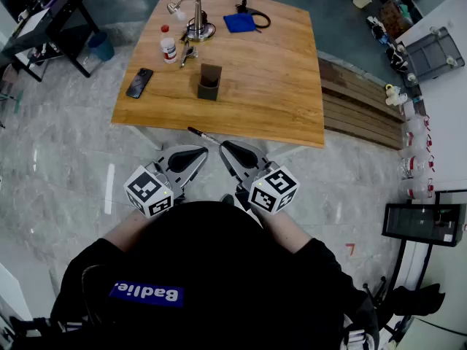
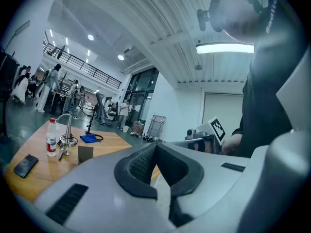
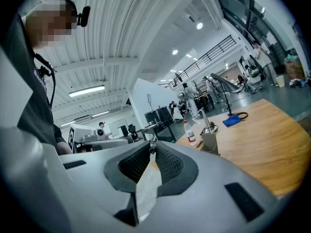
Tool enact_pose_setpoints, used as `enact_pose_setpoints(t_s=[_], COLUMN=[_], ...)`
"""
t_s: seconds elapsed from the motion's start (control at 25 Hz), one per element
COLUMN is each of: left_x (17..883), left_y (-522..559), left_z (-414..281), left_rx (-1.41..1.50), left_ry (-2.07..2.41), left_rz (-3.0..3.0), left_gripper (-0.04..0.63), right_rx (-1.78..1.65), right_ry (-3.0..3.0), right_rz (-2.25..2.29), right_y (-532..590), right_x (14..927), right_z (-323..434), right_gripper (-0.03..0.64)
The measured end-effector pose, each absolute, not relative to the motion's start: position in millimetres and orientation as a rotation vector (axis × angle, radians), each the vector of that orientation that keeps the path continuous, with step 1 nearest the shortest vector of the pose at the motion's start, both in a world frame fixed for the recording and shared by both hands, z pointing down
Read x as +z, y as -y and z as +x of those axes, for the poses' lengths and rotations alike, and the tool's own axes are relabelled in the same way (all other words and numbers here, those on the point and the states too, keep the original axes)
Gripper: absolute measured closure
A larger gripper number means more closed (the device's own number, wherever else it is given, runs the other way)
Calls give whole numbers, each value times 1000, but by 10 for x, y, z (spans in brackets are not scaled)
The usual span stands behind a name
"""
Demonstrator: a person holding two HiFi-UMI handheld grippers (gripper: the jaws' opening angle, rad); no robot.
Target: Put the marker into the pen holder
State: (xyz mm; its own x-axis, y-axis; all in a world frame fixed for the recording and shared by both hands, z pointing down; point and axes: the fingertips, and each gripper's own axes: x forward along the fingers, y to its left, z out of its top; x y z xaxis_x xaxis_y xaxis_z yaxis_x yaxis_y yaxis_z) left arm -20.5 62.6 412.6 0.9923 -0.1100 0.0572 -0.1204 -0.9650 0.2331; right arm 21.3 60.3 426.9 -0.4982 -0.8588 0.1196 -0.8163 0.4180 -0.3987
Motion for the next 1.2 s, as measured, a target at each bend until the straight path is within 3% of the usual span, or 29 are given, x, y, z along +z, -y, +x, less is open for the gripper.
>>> enact_pose_setpoints(t_s=[0.64,1.2], left_x=[4199,4208], left_y=[-687,-633], left_z=[-171,289], left_rx=[67,37], left_ry=[182,255], left_rz=[2874,2875], left_gripper=[586,586], right_rx=[-647,-671], right_ry=[-2527,-2609], right_rz=[-1504,-1442], right_y=[-612,-575], right_x=[4291,4381], right_z=[285,692], right_gripper=[575,575])
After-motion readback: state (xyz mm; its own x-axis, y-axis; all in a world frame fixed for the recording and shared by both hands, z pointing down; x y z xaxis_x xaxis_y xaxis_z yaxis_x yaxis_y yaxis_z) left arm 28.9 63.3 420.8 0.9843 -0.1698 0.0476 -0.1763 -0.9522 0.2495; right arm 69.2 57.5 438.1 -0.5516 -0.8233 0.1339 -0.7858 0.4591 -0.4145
